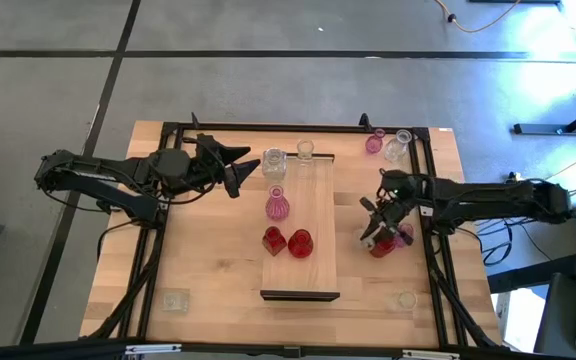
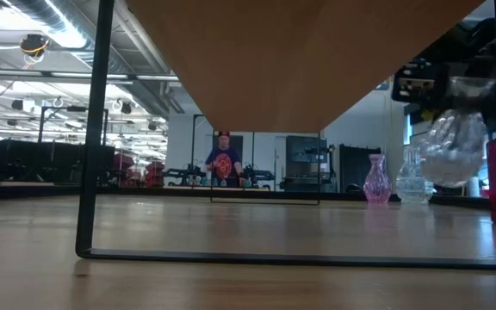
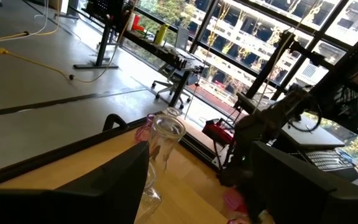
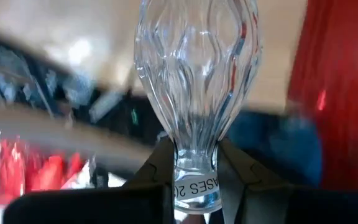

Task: Sort vases onto shelf
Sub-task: Put the transparent vase on the shelf aligned with the other transparent vases

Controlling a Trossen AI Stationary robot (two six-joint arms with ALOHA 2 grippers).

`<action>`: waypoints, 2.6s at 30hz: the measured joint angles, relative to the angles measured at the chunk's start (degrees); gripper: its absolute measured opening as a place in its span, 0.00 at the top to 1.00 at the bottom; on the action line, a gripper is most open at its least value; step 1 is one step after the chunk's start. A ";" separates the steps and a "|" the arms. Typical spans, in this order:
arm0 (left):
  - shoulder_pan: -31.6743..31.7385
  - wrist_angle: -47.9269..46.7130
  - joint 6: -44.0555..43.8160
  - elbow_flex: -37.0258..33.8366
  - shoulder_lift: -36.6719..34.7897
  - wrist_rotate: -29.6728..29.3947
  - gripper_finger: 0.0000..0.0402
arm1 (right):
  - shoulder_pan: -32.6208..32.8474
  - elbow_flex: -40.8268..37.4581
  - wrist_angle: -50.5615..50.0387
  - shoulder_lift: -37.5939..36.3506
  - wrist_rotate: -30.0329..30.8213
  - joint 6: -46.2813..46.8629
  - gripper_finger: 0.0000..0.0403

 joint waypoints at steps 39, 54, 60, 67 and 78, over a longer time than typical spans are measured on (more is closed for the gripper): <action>0.01 -0.39 0.00 0.00 -0.02 -0.01 0.32 | 7.86 1.67 5.44 9.61 5.09 0.53 0.72; 0.01 -0.39 0.00 0.00 -0.02 0.00 0.32 | 7.90 1.67 5.66 9.61 -2.97 1.62 0.72; -0.01 -0.39 0.00 0.00 -0.02 -0.01 0.32 | 7.90 1.67 1.57 9.61 -6.64 0.09 0.72; 0.00 -0.39 0.00 0.00 -0.02 0.00 0.32 | 7.90 1.69 -1.64 9.62 -6.70 -2.27 0.72; 0.01 -0.39 0.00 0.00 -0.02 -0.01 0.32 | 7.90 1.78 -2.11 9.94 -5.26 -3.69 0.72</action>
